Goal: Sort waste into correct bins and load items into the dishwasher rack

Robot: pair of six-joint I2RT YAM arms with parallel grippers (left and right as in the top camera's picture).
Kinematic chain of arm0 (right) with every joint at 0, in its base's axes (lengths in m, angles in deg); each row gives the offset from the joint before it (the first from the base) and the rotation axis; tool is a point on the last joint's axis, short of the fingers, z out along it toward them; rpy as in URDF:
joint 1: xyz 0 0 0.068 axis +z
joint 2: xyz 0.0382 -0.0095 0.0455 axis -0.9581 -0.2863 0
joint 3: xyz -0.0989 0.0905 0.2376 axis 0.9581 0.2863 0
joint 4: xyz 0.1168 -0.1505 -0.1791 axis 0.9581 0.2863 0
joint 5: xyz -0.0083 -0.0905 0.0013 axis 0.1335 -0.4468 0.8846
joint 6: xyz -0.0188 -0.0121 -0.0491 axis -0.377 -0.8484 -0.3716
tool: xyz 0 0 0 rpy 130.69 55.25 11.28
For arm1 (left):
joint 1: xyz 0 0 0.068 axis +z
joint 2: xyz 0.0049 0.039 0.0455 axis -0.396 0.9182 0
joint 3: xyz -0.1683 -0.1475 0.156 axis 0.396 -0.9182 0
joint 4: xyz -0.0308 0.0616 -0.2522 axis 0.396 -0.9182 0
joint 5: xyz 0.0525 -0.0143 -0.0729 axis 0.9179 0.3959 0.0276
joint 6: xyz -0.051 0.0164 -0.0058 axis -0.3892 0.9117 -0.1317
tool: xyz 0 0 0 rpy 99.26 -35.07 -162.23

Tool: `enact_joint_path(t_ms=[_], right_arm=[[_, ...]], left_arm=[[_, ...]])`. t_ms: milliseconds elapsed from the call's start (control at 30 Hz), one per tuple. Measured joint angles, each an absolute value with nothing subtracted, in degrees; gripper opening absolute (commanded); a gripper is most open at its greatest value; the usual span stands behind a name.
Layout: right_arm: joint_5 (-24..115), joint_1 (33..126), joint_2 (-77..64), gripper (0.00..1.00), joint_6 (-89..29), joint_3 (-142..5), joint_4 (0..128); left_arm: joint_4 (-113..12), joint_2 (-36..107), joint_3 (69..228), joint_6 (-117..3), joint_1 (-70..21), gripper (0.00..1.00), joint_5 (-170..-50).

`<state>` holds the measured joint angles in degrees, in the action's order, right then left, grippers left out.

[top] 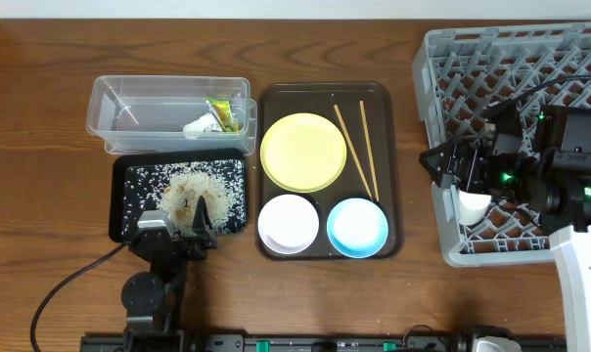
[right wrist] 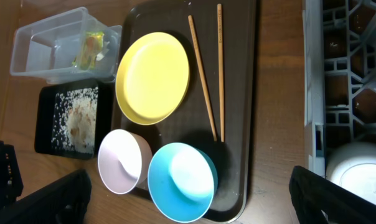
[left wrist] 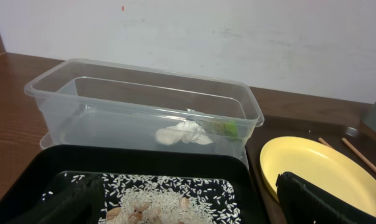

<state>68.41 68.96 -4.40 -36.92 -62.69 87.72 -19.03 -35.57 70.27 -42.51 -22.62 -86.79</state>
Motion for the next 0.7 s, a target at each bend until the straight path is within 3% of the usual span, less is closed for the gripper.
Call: enact_joint_path(t_ms=[433,567,600,633,700], right_arm=[[68.5,69.0,-4.4,0.99,-36.7,-62.7,87.7],[69.2,68.9,-4.4,0.99,-30.9,-62.7,86.2],[69.4,68.9,-4.4,0.95,-29.0,-62.7,84.3],[69.4,69.0,-4.4,0.84,-27.8,-62.7,82.5],[69.5,69.5,-4.4,0.78,-26.2,-62.7,80.8]], left_arm=[[-19.0,-35.6,70.3,-42.5,-22.6,0.91,-86.8],[-19.0,-35.6,70.3,-42.5,-22.6,0.91,-86.8],[-19.0,-35.6,70.3,-42.5,-22.6,0.91,-86.8],[-19.0,-35.6,70.3,-42.5,-22.6,0.91,-86.8],[-19.0,-35.6,70.3,-42.5,-22.6,0.91,-86.8]])
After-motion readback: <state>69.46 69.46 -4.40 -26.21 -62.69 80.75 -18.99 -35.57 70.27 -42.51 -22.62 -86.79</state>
